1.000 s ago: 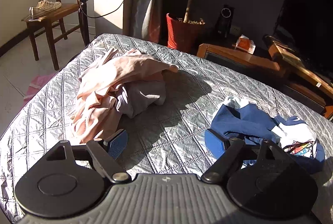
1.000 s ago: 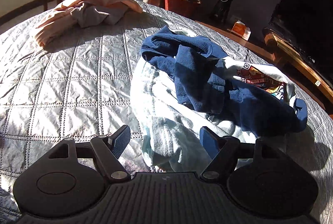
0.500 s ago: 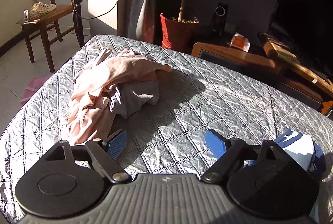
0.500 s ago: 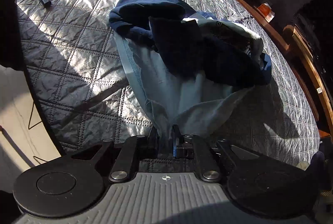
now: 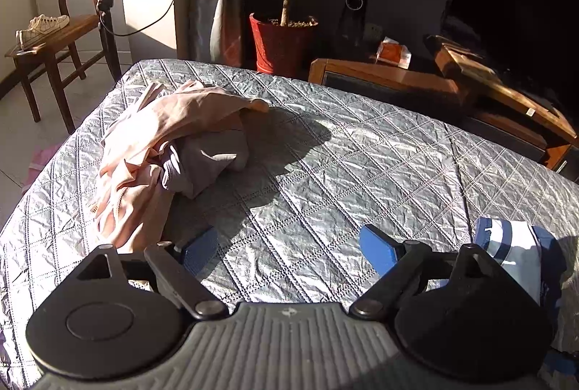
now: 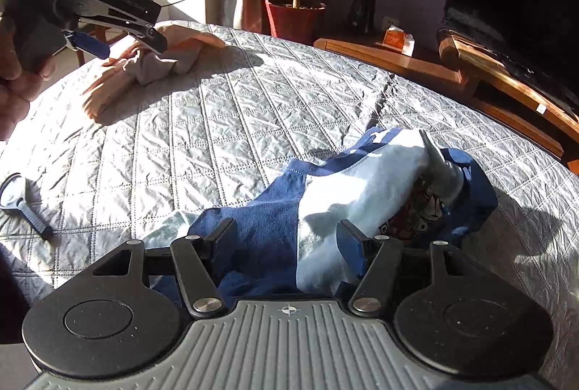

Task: Fold clothes

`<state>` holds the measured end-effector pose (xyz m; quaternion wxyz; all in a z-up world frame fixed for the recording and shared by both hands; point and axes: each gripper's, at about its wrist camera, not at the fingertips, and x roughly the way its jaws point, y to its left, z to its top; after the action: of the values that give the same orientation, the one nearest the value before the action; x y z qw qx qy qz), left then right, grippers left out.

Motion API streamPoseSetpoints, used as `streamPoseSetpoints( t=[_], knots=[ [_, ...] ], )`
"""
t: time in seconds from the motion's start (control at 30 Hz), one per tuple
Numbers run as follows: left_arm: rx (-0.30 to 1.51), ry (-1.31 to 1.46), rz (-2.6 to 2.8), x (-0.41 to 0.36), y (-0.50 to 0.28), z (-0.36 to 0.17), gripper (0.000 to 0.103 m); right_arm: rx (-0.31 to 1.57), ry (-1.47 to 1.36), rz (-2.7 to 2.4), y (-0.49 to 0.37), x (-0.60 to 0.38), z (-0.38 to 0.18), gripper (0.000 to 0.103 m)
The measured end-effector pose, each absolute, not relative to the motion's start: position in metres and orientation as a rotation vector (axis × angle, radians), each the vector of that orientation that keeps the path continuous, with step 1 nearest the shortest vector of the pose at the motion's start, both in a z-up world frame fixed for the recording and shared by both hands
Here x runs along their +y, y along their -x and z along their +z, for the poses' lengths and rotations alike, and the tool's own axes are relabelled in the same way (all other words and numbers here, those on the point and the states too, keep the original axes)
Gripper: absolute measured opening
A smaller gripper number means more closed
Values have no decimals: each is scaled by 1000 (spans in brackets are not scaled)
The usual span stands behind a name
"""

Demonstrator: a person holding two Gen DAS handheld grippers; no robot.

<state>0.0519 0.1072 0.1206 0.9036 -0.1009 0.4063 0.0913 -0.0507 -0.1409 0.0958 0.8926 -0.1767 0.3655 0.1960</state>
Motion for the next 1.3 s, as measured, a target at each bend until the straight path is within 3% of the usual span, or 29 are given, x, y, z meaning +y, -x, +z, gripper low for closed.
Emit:
streamPoseSetpoints(
  t=[0.07, 0.2, 0.33, 0.43, 0.47, 0.5, 0.53, 0.67, 0.9, 1.0, 1.03, 1.07, 1.1, 1.3],
  knots=[
    [842, 215, 192, 110, -52, 120, 84, 731, 464, 414, 35, -119, 92, 77],
    [842, 224, 185, 110, -51, 121, 84, 807, 504, 455, -16, -91, 68, 77],
    [844, 221, 180, 111, -51, 121, 84, 898, 562, 440, -53, -89, 33, 58],
    [844, 226, 179, 114, -50, 121, 84, 928, 496, 459, -65, -99, 27, 55],
    [844, 229, 181, 115, -50, 121, 84, 939, 468, 473, -67, -103, 28, 48],
    [846, 233, 182, 116, -50, 121, 84, 950, 446, 492, -69, -104, 29, 30],
    [848, 237, 182, 117, -50, 121, 84, 946, 427, 503, -70, -106, 33, 4],
    [850, 248, 177, 117, -51, 120, 84, 888, 338, 516, -82, -112, 59, 4],
    [854, 246, 170, 112, -52, 119, 84, 520, 156, 367, -136, -131, 149, 5],
    [854, 241, 174, 111, -52, 118, 84, 335, 38, 210, -145, -152, 169, 14],
    [854, 244, 176, 111, -52, 118, 84, 334, 4, 147, -151, -159, 170, 24],
    [854, 247, 178, 112, -52, 118, 84, 369, 1, 110, -151, -163, 170, 46],
    [853, 249, 182, 113, -52, 119, 84, 417, 21, 126, -149, -162, 166, 51],
    [838, 244, 220, 122, -51, 122, 85, 713, 222, 567, -38, -103, 101, 54]
  ],
)
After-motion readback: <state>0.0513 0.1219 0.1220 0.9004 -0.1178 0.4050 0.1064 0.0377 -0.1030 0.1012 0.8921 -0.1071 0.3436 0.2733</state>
